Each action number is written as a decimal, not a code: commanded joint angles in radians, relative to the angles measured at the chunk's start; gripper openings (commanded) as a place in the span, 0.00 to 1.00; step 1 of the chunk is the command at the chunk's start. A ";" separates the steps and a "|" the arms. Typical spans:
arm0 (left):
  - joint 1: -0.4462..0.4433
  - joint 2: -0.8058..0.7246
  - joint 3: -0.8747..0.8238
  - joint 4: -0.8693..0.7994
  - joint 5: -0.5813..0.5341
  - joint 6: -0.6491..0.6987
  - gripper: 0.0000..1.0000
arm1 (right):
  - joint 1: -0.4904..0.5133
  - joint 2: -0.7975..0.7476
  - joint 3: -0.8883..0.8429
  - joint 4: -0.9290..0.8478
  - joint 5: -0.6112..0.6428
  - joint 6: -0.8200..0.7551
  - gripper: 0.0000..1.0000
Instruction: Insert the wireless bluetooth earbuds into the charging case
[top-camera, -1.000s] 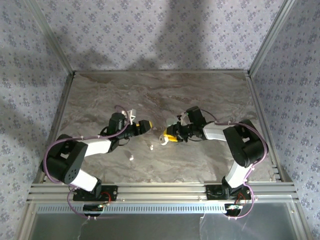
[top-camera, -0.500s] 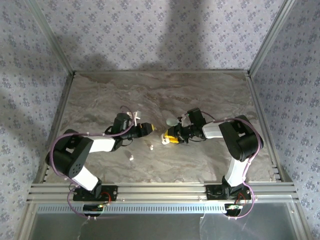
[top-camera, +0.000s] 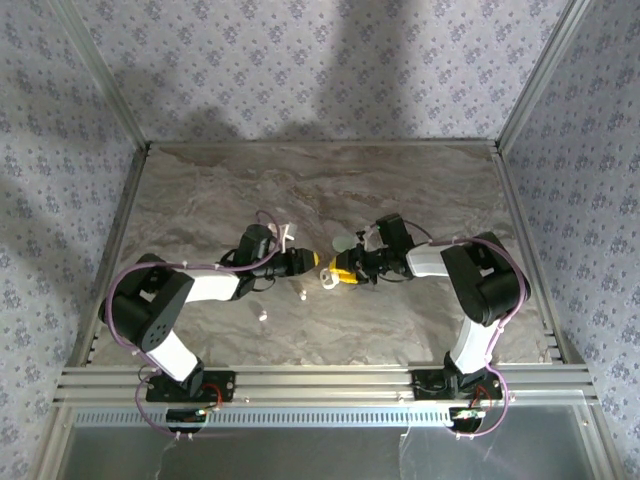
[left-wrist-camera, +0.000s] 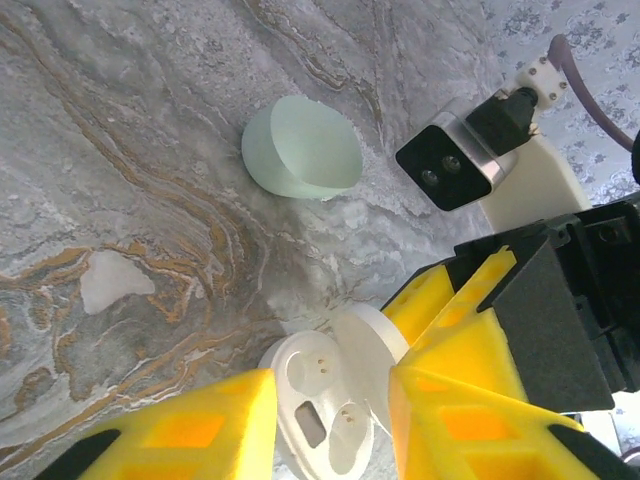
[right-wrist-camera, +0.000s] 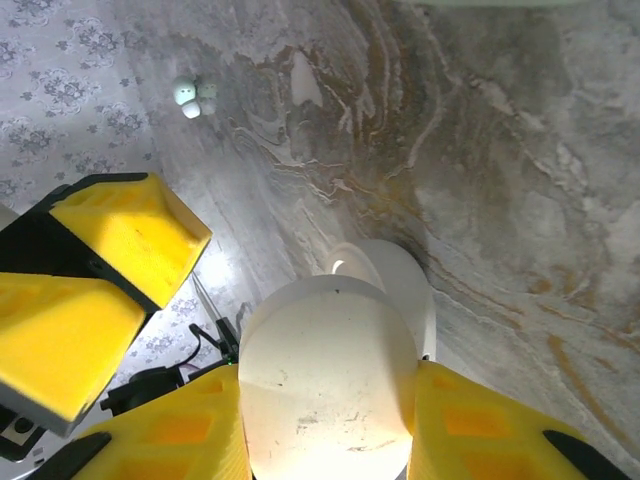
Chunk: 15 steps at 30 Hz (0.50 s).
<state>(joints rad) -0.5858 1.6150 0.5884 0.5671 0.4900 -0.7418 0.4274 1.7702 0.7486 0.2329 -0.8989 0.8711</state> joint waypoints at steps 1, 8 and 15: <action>-0.012 0.017 0.027 -0.007 0.030 0.023 0.30 | -0.005 -0.025 0.009 -0.028 -0.012 -0.012 0.34; -0.023 0.041 0.042 -0.006 0.045 0.021 0.22 | -0.006 -0.011 0.011 -0.021 -0.009 -0.009 0.35; -0.045 0.079 0.063 -0.004 0.064 0.014 0.13 | -0.006 -0.008 0.012 -0.014 -0.009 -0.004 0.37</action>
<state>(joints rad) -0.6174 1.6714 0.6193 0.5556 0.5217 -0.7349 0.4274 1.7668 0.7486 0.2287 -0.8986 0.8711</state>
